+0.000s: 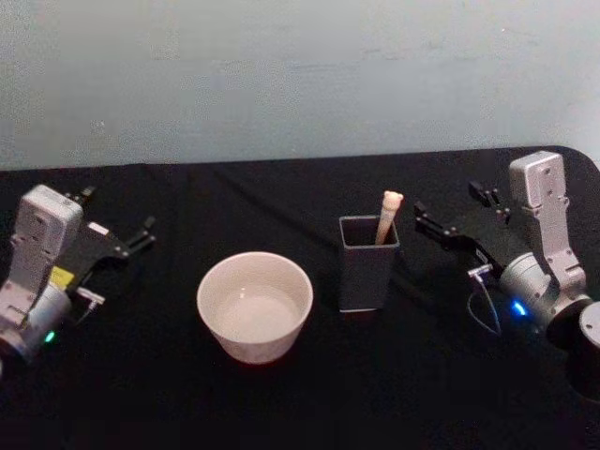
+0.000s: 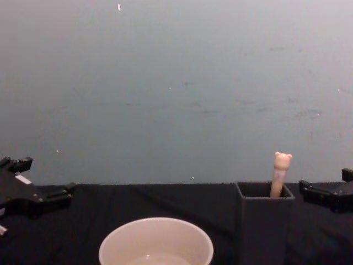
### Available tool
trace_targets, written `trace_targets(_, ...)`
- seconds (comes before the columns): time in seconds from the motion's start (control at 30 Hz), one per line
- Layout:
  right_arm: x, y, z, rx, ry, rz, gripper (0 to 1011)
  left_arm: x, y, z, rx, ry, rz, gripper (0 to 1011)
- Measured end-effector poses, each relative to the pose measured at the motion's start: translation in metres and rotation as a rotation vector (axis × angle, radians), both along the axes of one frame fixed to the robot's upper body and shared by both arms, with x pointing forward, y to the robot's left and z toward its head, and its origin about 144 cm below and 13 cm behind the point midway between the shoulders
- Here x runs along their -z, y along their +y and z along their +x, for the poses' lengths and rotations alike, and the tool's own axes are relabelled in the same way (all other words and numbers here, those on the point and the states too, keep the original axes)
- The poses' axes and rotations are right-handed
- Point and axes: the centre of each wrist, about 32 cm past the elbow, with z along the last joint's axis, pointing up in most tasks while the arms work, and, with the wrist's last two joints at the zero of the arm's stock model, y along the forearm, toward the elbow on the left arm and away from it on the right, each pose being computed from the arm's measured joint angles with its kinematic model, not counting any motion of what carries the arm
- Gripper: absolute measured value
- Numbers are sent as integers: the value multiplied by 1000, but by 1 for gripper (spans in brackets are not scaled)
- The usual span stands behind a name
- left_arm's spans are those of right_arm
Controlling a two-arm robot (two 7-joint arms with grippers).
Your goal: Pick up the stirring spoon with one hand, stir inside the cup, then place it back in its original position.
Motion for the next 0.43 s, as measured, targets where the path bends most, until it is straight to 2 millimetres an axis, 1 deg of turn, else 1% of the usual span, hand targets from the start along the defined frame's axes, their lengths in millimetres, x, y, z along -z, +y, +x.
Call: trace_targets(0.43,0,0,0,0,0,0,1000,0,0,0,0,0,0,1001)
